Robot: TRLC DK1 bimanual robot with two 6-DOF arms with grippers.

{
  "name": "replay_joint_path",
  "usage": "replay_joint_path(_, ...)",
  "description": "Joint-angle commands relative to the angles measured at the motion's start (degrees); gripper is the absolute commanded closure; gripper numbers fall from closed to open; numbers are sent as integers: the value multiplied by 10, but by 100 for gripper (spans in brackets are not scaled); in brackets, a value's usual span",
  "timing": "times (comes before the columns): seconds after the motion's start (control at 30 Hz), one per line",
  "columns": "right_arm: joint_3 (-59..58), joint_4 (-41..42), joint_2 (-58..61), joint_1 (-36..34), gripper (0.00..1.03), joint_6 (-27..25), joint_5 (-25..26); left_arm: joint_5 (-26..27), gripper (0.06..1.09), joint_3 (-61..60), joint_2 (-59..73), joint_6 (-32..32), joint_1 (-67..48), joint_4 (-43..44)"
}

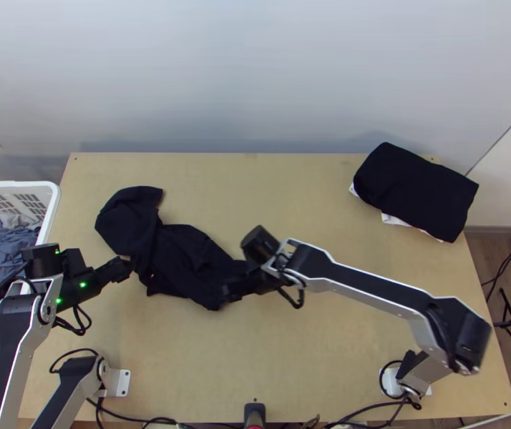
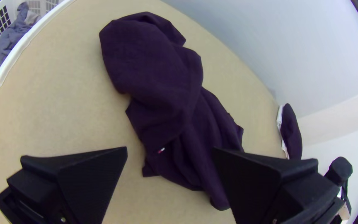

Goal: Fold the t-shirt

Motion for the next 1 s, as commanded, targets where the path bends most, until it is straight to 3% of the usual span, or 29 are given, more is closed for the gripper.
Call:
replay_joint_path(0.0, 57, -3, 70, 32, 22, 1, -1, -1, 10, -3, -5, -2, 3, 2)
replay_joint_path(0.13, 73, -2, 93, 37, 38, 2, -1, -1, 10, -3, -9, -2, 6, 3)
replay_joint_path(0.8, 141, 4, 172, 43, 39, -24, 13, -1, 10, -9, -14, 0, 11, 3)
replay_joint_path(0.97, 133, 6, 173, 42, 60, -27, 17, 0, 10, -10, -13, -1, 11, 6)
